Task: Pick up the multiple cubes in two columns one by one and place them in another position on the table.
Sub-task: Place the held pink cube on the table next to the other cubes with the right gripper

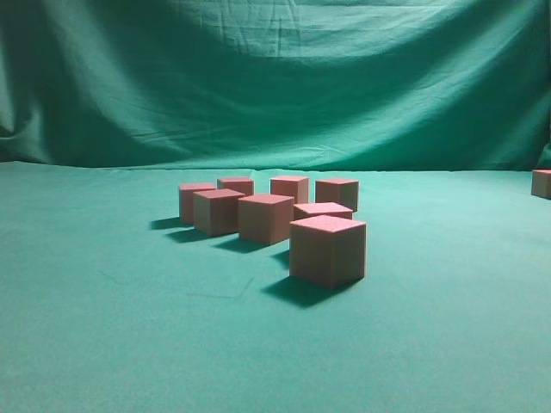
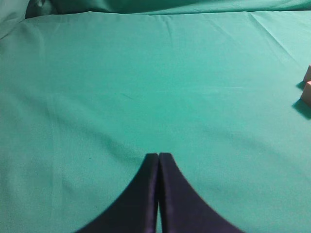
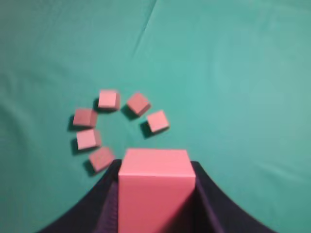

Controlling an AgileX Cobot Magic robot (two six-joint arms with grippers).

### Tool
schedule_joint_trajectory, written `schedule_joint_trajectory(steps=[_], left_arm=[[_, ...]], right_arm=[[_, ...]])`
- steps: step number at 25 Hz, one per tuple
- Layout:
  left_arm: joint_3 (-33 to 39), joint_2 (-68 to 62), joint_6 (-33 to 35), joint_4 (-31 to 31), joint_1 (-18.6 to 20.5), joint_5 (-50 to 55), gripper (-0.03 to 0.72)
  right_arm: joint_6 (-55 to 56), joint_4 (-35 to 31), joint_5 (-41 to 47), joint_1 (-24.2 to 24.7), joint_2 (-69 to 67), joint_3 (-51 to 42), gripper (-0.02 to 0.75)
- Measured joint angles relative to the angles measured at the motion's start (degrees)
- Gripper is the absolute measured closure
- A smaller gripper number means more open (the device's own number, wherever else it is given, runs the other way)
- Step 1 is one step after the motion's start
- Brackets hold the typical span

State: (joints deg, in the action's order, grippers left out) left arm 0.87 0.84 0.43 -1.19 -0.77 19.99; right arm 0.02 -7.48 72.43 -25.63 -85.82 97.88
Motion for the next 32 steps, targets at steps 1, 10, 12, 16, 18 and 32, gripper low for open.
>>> schedule_joint_trajectory(steps=[1,10,12,16,18,32], left_arm=[[0.00,0.00,0.00,0.00,0.00,0.00,0.688],[0.00,0.00,0.00,0.00,0.00,0.00,0.688],[0.00,0.00,0.00,0.00,0.00,0.00,0.688],[0.00,0.00,0.00,0.00,0.00,0.00,0.688],[0.00,0.00,0.00,0.00,0.00,0.00,0.688],[0.00,0.00,0.00,0.00,0.00,0.00,0.688]], right_arm=[[-0.77,0.00,0.00,-1.49,1.40,-3.54,0.482],[-2.82,-0.35,-1.57,-20.94,3.92,-25.75,0.482],[-3.52,-0.38,-4.83,-24.83,3.92,-28.01,0.482],[-5.11,-0.59,-10.51,-30.96,2.64,-29.04,0.482],[-5.58,-0.67,-12.37,-32.88,0.63,-29.04,0.482],[-18.04,0.61,-12.11,-35.99,-17.06,-23.18,0.482]])
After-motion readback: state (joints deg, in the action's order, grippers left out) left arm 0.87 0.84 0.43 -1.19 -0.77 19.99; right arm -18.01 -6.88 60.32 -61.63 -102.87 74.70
